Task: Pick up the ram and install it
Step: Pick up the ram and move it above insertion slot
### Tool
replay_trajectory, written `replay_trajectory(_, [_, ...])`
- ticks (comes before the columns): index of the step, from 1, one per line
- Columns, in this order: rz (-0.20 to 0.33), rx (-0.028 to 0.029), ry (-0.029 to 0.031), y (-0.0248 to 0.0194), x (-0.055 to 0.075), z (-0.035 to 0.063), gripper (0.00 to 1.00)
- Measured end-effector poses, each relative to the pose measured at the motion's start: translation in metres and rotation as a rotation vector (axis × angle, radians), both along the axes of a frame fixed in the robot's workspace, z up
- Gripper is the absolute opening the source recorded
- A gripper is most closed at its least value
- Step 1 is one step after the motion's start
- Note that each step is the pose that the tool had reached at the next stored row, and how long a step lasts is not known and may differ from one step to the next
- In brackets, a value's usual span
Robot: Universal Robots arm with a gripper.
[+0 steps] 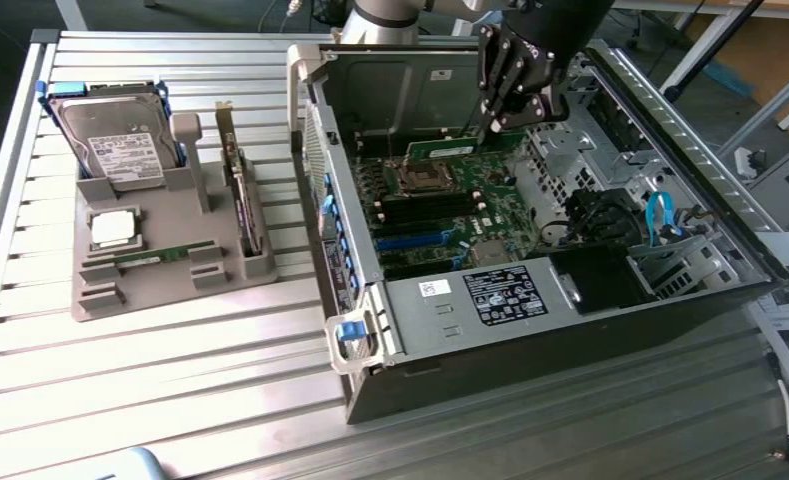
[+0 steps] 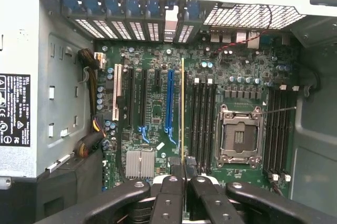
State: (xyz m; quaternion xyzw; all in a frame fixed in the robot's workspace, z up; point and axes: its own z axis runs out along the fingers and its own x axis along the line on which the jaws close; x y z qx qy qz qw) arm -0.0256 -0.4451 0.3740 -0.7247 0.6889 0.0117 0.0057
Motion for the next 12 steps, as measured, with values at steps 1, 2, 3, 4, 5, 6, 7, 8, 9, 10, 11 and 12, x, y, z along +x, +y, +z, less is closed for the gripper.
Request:
replay_trajectory(1, [0.000,0.0001,0.0000,0.0007,0.000,-0.0001,0.12])
replay_trajectory(2, [0.000,0.0001,0.0000,0.0016,0.000,-0.0001,0.12])
replay_trajectory(3, [0.000,0.0002,0.0000,0.0025,0.000,-0.0002,0.12])
replay_trajectory(4, [0.000,0.0003,0.0000,0.0035,0.000,-0.0002,0.12])
replay_trajectory(5, [0.000,0.0003,0.0000,0.0047,0.000,-0.0003,0.12])
replay_trajectory(6, [0.000,0.0003,0.0000,0.0058,0.000,-0.0003,0.12])
replay_trajectory(7, [0.000,0.0003,0.0000,0.0068,0.000,-0.0003,0.12])
replay_trajectory(8, [0.000,0.0003,0.0000,0.0079,0.000,-0.0004,0.12])
replay_trajectory(9, [0.000,0.0003,0.0001,0.0089,0.000,-0.0004,0.12])
replay_trajectory(10, [0.000,0.0003,0.0001,0.0099,0.000,-0.0004,0.12])
replay_trajectory(11, [0.000,0.0004,0.0000,0.0110,0.000,-0.0005,0.12])
replay_trajectory(12, [0.000,0.0004,0.0000,0.0122,0.000,-0.0005,0.12])
